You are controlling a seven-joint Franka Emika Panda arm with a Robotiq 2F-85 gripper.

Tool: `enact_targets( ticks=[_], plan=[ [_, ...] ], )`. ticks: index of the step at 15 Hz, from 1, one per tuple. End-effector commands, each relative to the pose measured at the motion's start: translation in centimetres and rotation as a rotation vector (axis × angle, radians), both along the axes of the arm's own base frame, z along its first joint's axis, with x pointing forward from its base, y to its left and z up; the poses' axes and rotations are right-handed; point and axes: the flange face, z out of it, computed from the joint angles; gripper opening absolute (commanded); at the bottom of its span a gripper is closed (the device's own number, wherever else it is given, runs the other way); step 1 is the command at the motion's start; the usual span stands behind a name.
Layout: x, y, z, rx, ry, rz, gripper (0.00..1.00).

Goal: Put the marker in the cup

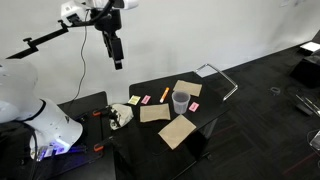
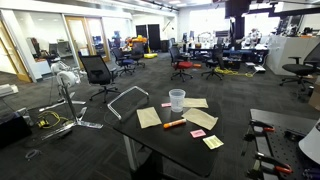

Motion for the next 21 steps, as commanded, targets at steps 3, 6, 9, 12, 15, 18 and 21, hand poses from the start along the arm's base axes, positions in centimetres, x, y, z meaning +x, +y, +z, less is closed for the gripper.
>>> enact_targets(
  ticks=[3,6,9,12,15,18,21],
  plan=[
    [3.8,4.3,-3.2,-0.017,-0.1,0.176,1.0],
    [5.7,5.9,-5.4,-0.013,-0.138,0.264,1.0],
    [7.5,6.8,-7.7,-0.011,-0.164,0.335,1.0],
    [9.1,7.8,-10.1,-0.012,-0.172,0.41,1.0],
    [10.4,8.7,-12.6,-0.003,-0.161,0.46,1.0],
    [11.4,9.5,-14.8,-0.001,-0.147,0.497,1.0],
    [12.2,10.3,-16.9,0.002,-0.128,0.523,1.0]
  ],
)
